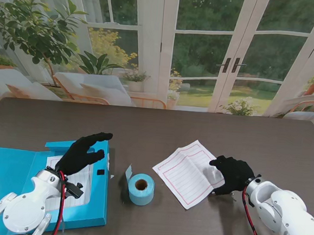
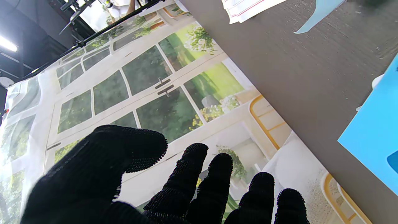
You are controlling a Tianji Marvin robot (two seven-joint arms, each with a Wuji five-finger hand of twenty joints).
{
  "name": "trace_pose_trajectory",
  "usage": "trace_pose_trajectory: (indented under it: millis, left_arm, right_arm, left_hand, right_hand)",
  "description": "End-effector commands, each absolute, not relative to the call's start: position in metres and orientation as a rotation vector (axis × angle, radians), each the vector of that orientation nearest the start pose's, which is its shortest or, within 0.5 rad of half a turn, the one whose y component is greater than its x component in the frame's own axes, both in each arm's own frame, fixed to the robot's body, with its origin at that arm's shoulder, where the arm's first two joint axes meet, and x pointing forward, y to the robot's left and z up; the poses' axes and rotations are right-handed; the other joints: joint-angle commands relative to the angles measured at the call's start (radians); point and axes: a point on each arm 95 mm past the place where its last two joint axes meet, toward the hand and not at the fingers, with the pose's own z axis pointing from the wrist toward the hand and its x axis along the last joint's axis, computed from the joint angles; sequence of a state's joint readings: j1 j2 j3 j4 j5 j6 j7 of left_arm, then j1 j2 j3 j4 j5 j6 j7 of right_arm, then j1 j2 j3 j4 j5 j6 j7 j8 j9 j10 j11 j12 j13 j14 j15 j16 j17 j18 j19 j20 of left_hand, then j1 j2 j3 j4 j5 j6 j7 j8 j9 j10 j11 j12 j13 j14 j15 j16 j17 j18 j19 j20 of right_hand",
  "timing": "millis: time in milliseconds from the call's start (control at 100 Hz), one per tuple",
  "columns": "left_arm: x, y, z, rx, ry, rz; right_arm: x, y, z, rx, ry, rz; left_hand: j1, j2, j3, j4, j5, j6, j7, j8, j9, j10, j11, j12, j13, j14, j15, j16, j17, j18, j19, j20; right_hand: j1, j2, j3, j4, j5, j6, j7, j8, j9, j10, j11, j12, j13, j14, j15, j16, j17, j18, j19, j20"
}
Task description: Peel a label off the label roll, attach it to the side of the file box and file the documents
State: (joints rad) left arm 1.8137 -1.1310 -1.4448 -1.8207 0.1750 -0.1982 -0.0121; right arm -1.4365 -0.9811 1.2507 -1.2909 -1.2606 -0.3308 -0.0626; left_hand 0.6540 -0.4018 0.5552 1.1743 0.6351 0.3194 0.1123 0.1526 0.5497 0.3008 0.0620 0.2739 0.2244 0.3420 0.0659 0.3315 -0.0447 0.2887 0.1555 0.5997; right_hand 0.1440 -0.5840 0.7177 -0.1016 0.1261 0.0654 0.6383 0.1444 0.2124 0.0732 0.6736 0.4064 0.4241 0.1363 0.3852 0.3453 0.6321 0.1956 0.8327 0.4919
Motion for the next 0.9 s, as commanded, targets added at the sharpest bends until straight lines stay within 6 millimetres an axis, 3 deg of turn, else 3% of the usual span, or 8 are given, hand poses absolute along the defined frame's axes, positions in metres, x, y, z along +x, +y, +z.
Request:
trace_pose_trajectory:
  millis: [0, 190, 520, 890]
  left_arm:
    - [0.348, 0.027, -0.286, -1.816, 0.892, -2.190]
    - [0.348, 0.028, -0.286, -1.817, 0.893, -2.193]
    - [0.347, 0.028, -0.286, -1.824, 0.887, -2.197]
    - [0.347, 0.028, -0.286, -1.836, 0.884, -2.201]
  right_arm:
    - [0.430, -0.095, -0.366, 0.898, 1.882, 1.176]
    - [0.434, -0.092, -0.369, 0.848, 1.915, 1.153]
    - [0.439, -0.085, -0.374, 0.756, 1.950, 1.143]
    - [0.439, -0.084, -0.376, 0.759, 1.976, 1.151]
  left_hand:
    - [-0.026, 0.034, -0.015, -0.020, -0.007, -0.006, -0.014, -0.005, -0.019, -0.004, -0.003, -0.005, -0.022, -0.011, -0.013, -0.016, -0.023, -0.042, -0.024, -0.015]
    - [-0.026, 0.035, -0.015, -0.021, -0.004, -0.006, -0.013, -0.004, -0.017, -0.002, -0.002, -0.004, -0.020, -0.010, -0.012, -0.016, -0.024, -0.041, -0.023, -0.016]
    - [-0.027, 0.039, -0.017, -0.023, 0.001, -0.004, -0.011, -0.001, -0.013, 0.001, -0.001, -0.002, -0.017, -0.006, -0.011, -0.016, -0.024, -0.040, -0.022, -0.018]
    - [-0.032, 0.052, -0.024, -0.030, 0.005, -0.001, -0.010, 0.001, -0.012, 0.008, -0.002, -0.002, -0.012, -0.003, -0.011, -0.015, -0.024, -0.037, -0.021, -0.020]
  right_hand:
    - [-0.016, -0.035, -0.014, -0.026, -0.042, 0.032, -0.021, -0.012, -0.041, 0.015, -0.011, -0.013, -0.024, -0.004, 0.007, -0.006, -0.491, 0.000, -0.006, 0.009]
    - [0.006, -0.031, -0.030, -0.025, -0.038, 0.039, -0.021, -0.018, -0.040, 0.015, 0.006, -0.007, -0.008, -0.003, 0.012, -0.007, -0.485, -0.001, 0.004, 0.005]
    - [0.148, -0.051, -0.056, 0.023, -0.038, 0.052, 0.038, -0.003, -0.034, 0.019, 0.065, 0.009, 0.034, 0.006, 0.032, -0.006, -0.465, 0.002, 0.042, -0.011]
    - [0.152, -0.056, -0.042, 0.035, -0.042, 0.041, 0.054, 0.004, -0.020, 0.022, 0.071, 0.008, 0.051, 0.009, 0.045, -0.003, -0.462, 0.001, 0.060, -0.019]
